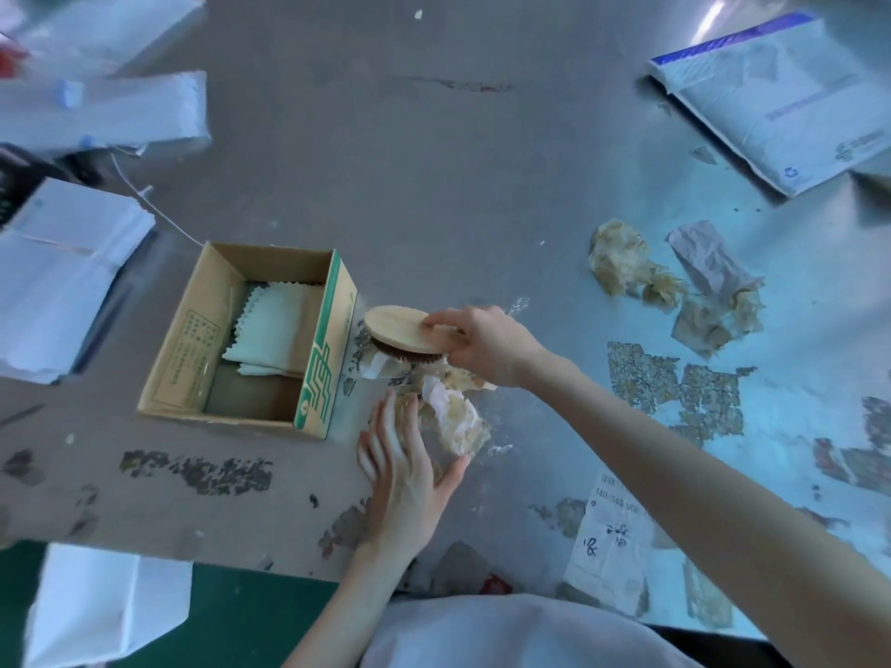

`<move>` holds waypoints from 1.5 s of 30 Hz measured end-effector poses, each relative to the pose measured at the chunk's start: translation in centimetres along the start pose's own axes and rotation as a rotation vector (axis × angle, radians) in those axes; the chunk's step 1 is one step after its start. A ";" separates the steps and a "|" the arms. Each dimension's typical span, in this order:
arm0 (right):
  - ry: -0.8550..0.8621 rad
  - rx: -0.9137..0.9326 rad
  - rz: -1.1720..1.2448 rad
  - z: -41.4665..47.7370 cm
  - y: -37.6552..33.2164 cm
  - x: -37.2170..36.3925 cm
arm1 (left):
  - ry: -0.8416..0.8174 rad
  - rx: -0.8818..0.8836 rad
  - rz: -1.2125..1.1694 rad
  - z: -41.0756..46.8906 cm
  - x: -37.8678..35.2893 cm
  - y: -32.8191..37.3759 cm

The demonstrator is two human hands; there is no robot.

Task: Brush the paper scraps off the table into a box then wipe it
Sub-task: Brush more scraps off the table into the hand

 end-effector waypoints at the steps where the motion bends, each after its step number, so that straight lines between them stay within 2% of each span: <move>1: -0.014 0.014 -0.030 -0.4 0.0 0.0 | 0.004 0.000 0.020 -0.1 0.0 -0.2; 8: -0.012 -0.017 -0.076 -4.8 2.8 1.2 | -0.006 0.003 0.015 -0.3 0.1 -0.9; 13: 0.171 -0.205 0.188 -8.8 5.5 1.8 | -0.012 -0.086 -0.064 -0.1 0.6 -1.0; 17: 0.301 -0.392 0.412 -11.7 7.9 0.0 | -0.032 -0.091 -0.111 0.7 0.9 -1.1; 22: 0.307 -0.524 0.563 -13.3 7.0 -4.6 | -0.110 -0.080 -0.124 1.8 0.7 -0.4; 28: 0.292 -0.514 0.656 -13.2 2.4 -8.8 | -0.171 -0.145 0.019 2.6 0.3 0.2; 35: 0.169 -0.501 0.773 -13.5 1.5 -10.2 | -0.050 -0.181 -0.063 2.5 0.3 -1.1; 45: 0.091 -0.420 0.929 -13.6 1.7 -8.9 | 0.057 -0.269 -0.216 2.4 0.6 -1.4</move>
Point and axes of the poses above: each hand's wrist, its own z-axis towards the middle knuckle, its own x-axis out of the back of the hand, y = z × x, the point moved 1 cm from there along z, towards the middle knuckle, and after that the axes turned 15 degrees about -z, right-handed, at the moved point
